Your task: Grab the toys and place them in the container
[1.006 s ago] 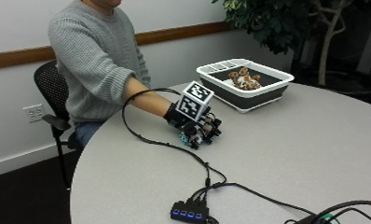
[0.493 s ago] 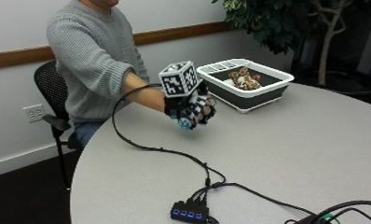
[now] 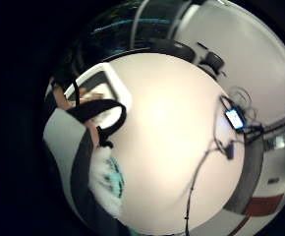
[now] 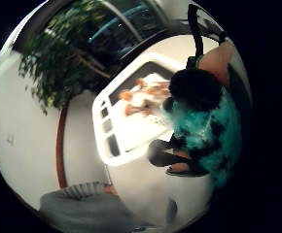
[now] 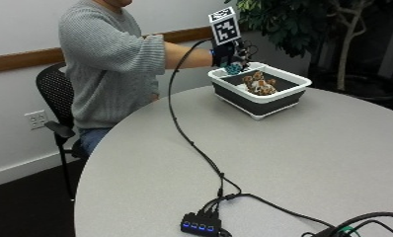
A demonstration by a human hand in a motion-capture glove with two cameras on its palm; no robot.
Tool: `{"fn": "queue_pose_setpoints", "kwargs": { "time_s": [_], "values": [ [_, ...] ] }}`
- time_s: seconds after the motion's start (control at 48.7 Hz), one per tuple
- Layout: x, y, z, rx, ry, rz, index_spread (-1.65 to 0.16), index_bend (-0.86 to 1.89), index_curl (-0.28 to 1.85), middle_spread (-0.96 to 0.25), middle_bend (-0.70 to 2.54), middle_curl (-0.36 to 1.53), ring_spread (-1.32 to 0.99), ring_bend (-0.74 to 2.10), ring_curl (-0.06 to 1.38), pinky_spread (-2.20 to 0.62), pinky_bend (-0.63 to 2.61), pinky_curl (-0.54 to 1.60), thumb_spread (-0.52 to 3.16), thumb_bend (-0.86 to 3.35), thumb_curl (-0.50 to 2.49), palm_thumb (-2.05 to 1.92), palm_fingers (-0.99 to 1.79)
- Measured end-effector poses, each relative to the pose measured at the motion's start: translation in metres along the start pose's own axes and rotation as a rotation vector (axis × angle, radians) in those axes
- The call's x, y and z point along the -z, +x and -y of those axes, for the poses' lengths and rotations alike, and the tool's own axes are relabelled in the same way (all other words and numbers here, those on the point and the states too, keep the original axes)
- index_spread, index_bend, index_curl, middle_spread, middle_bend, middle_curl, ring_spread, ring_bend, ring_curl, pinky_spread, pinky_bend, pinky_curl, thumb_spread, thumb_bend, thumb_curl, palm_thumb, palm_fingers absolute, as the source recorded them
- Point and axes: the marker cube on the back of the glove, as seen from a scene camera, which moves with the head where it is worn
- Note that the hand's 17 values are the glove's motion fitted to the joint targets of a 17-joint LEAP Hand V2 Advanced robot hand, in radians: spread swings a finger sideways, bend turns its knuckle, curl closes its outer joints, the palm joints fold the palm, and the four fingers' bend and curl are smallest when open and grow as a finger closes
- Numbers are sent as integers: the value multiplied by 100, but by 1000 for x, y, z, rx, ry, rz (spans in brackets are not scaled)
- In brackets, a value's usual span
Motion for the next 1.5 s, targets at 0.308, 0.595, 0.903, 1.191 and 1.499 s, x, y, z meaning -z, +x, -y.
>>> {"fn": "queue_pose_setpoints", "kwargs": {
  "time_s": [0.308,0.595,0.903,1.191,1.499],
  "values": [
    [-52,-71,16,55,-376,46,-44,8,31,-26,59,53,-42,111,59,-41,96,42,110,4,74,40,66],
    [-43,-49,0,50,-423,41,-31,7,22,-14,13,36,-17,40,34,-2,95,38,110,-7,47,-8,-31],
    [0,30,-51,26,-375,-117,-29,11,20,-12,12,29,-10,30,32,6,88,34,112,-6,35,-8,-24],
    [71,182,-173,-253,-293,-197,-31,13,21,-12,14,27,-9,25,32,8,81,32,118,-5,28,-7,-18],
    [82,154,-302,-233,-238,-105,-32,13,22,-12,14,25,-9,23,33,8,77,31,122,-5,24,-6,-15]
  ]
}}
